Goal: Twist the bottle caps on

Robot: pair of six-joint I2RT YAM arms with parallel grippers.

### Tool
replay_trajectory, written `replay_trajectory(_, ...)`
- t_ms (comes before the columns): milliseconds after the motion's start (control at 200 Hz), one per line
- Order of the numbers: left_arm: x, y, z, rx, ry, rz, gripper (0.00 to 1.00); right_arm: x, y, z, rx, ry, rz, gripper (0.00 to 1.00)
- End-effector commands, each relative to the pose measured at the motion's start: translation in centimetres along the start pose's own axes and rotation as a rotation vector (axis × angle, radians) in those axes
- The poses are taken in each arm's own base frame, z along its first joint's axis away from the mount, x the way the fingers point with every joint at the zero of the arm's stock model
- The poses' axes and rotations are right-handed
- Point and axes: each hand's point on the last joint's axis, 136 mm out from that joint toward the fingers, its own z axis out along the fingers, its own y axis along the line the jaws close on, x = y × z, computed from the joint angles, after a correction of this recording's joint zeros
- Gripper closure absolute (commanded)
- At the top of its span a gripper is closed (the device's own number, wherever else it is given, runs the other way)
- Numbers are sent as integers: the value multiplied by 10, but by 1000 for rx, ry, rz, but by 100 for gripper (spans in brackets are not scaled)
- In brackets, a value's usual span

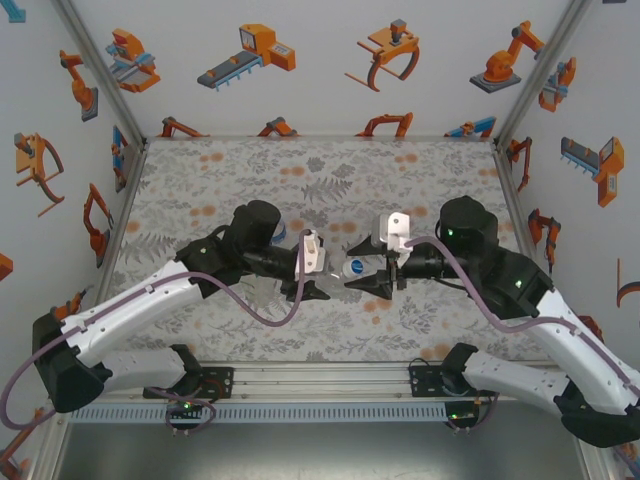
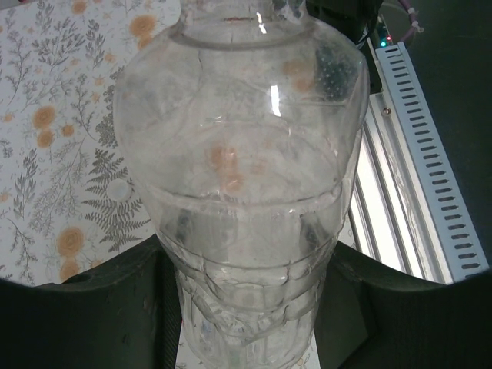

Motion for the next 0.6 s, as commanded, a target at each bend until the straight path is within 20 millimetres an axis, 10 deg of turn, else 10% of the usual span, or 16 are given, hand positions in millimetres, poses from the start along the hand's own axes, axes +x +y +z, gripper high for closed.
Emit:
replay_trajectory(0, -19, -7, -8, 24, -46, 39, 100, 0, 4, 1, -22, -23, -30, 51)
replay_trajectory(325, -18, -6, -8, 19, -42, 38, 94, 3, 1, 3, -2, -30, -22, 69)
replay_trajectory(591, -20, 8, -16, -103, -52, 26, 45, 10, -8, 4, 51, -5, 31, 87)
